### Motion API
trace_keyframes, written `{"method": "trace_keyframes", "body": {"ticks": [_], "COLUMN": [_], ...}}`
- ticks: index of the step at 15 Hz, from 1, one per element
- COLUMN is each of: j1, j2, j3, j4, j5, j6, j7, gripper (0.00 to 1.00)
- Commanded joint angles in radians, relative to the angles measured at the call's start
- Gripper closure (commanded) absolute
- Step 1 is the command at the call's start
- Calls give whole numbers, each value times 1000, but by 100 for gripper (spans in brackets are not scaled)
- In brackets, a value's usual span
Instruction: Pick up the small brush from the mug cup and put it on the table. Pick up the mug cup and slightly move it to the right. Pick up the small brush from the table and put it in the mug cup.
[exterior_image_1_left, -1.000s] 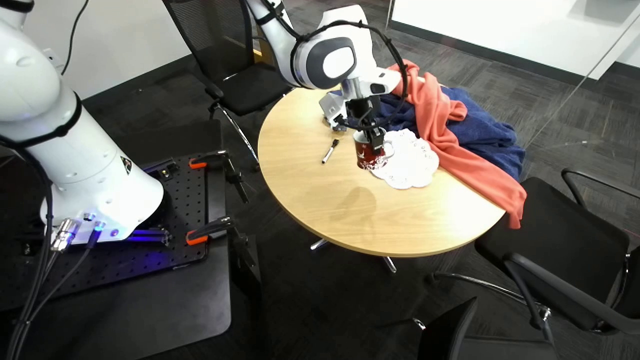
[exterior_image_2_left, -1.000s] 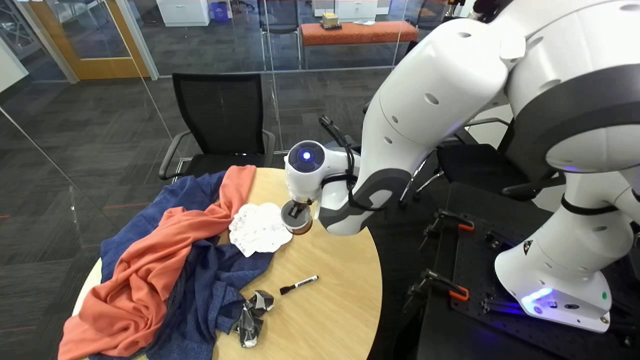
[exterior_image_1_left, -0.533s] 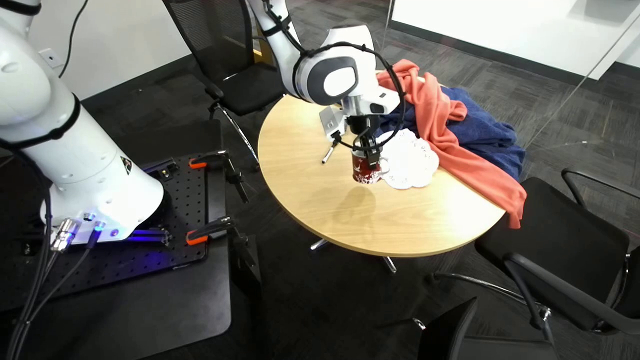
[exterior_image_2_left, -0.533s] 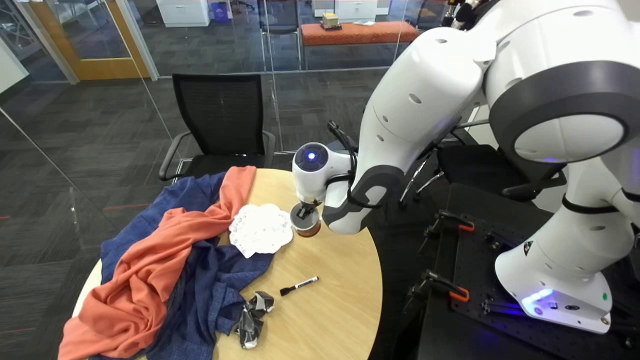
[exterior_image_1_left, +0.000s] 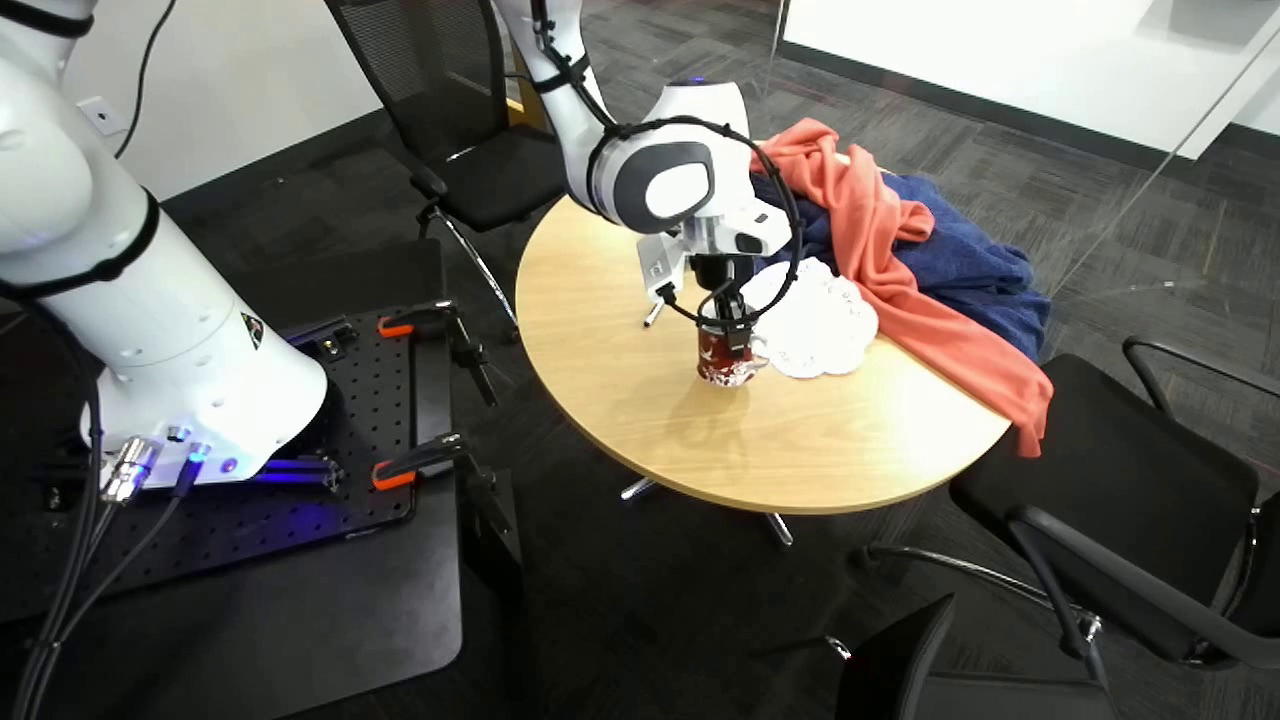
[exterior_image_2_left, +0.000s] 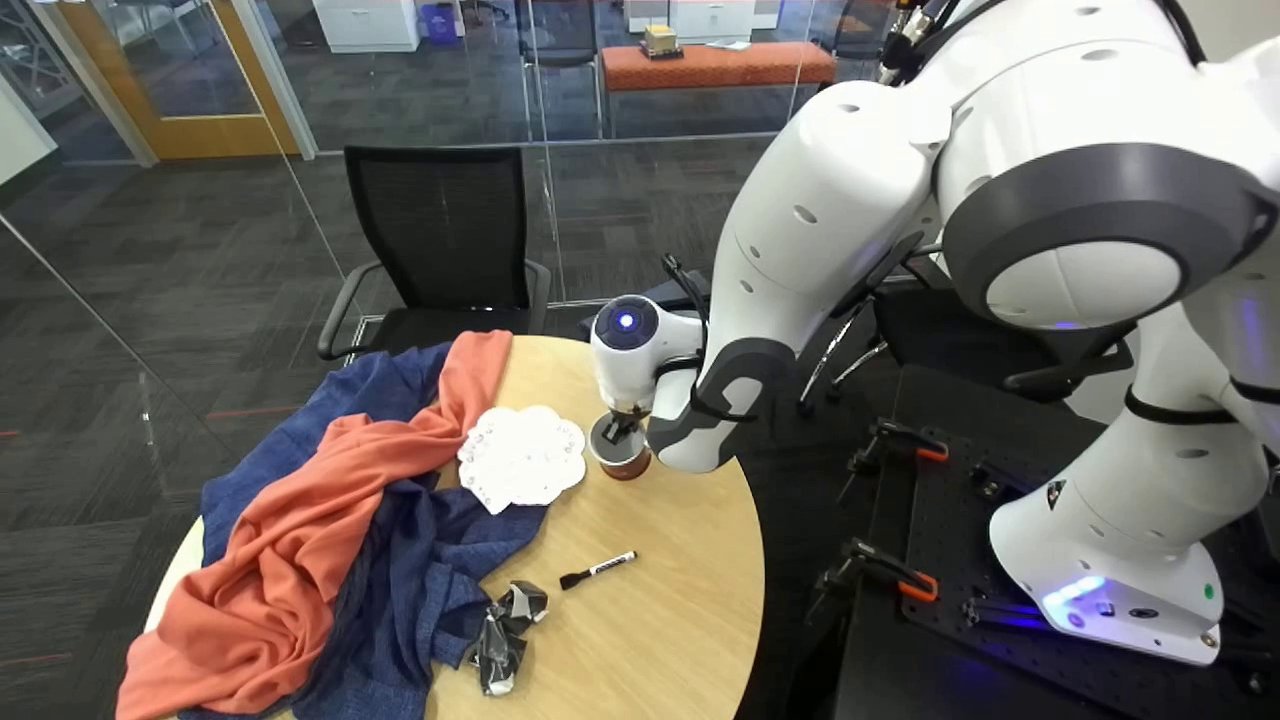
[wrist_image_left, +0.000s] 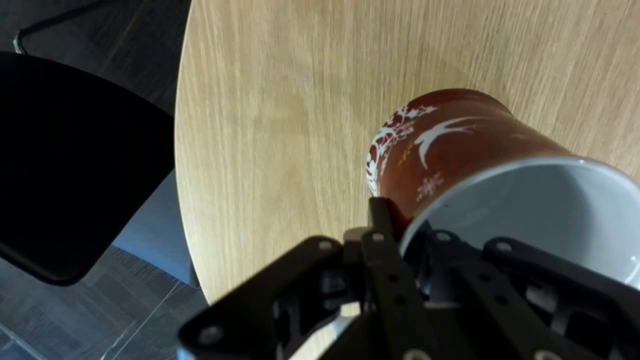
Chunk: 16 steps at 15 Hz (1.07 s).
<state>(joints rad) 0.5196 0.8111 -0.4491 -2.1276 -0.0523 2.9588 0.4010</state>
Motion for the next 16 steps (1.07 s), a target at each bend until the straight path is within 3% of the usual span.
{"method": "trace_keyframes", "body": {"ticks": [1, 11, 12, 14, 16], "j1": [-27, -56, -55, -50, -40], "j2": [-1, 29, 32, 38, 37], "j3": [23, 58, 57, 53, 44], "j4": [22, 60, 64, 72, 73], "j5": [16, 18, 17, 16, 16], "j6": [-4, -19, -21, -25, -27], "j7": [14, 7, 7, 9, 17], "gripper": [98, 98, 66, 60, 44]}}
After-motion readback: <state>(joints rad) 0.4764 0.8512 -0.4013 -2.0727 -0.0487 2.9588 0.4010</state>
